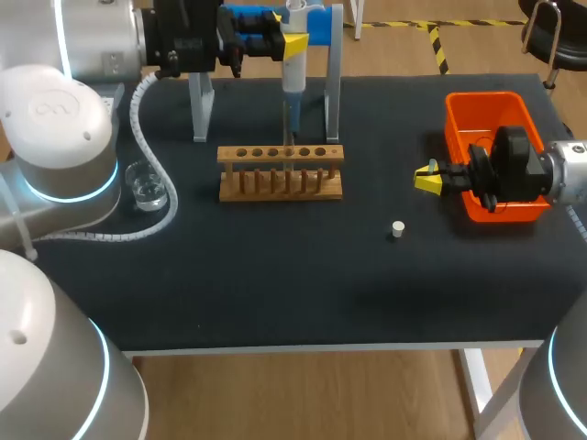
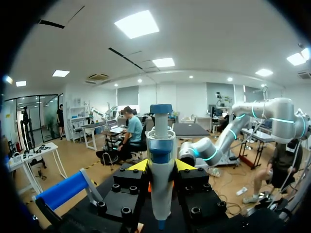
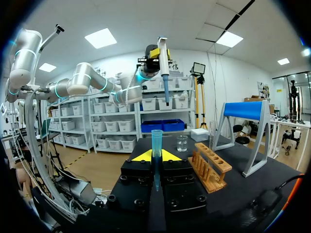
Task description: Invert the test tube, pick up the pipette, mount the tip to pipette, aspirate from beaker and dispense into the tube, eject the tip, return the pipette, and cap with the stopper.
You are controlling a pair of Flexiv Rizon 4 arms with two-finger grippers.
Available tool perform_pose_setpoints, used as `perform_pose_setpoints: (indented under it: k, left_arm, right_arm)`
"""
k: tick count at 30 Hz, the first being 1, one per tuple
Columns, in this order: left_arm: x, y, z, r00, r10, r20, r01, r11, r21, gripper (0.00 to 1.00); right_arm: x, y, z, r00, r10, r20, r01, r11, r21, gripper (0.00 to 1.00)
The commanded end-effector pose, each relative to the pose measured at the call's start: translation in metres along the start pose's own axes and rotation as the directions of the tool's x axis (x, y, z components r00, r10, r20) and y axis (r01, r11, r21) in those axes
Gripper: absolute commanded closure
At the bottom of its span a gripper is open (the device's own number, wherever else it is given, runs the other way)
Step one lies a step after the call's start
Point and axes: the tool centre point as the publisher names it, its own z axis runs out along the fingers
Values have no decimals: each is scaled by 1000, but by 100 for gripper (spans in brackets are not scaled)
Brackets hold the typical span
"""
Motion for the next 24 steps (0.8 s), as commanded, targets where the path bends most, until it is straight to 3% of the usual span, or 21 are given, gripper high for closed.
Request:
perform_pose_setpoints:
  k: [1, 24]
  left_arm:
    - [6, 1, -4, 1000, -4, 5, 4, 1000, 5, 100]
    - [11, -11, -18, 1000, 6, 19, -5, 1000, -22, 100]
  right_arm:
    - [0, 0, 0, 1000, 0, 1, 0, 1000, 1, 100]
    - [0, 0, 0, 1000, 0, 1, 0, 1000, 1, 100]
